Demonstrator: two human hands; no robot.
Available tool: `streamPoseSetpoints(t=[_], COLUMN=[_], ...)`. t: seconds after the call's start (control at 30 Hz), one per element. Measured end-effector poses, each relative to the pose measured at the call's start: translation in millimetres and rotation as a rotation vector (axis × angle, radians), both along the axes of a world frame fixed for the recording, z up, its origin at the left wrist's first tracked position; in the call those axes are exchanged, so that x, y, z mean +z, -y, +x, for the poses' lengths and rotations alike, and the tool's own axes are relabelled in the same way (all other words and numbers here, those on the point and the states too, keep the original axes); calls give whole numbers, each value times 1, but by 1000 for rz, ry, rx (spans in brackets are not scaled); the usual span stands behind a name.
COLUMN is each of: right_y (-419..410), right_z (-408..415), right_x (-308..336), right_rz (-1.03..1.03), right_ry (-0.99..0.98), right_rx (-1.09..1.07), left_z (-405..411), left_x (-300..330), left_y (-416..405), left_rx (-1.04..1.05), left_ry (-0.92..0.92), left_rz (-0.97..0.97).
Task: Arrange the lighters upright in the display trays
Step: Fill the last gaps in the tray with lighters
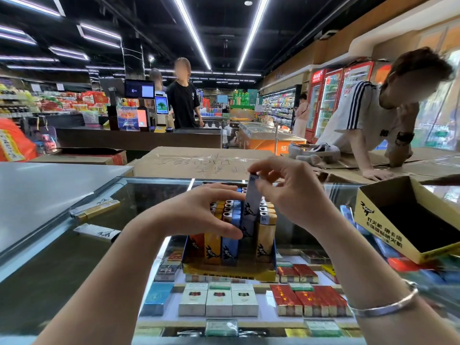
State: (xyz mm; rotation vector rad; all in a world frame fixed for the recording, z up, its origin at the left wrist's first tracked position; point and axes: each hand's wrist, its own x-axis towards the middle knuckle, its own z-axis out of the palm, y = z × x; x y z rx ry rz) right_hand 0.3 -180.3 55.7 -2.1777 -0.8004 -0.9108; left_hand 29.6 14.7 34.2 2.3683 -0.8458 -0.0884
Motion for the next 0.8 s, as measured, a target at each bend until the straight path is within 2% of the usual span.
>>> streamPoseSetpoints(t=[0.2,0.57,0.8], right_y=[-8,-9,-9], right_z=[2,9,12], right_x=[-7,-11,-11], right_rz=[-196,-119,-190], right_ry=[-154,-330,-386], right_rx=[6,-33,-63], left_z=[1,1,1], left_x=[-2,-2,-1], left_y=[1,1,2], left_rx=[59,69,65], left_ry=[36,33,67], left_rz=[9,28,30])
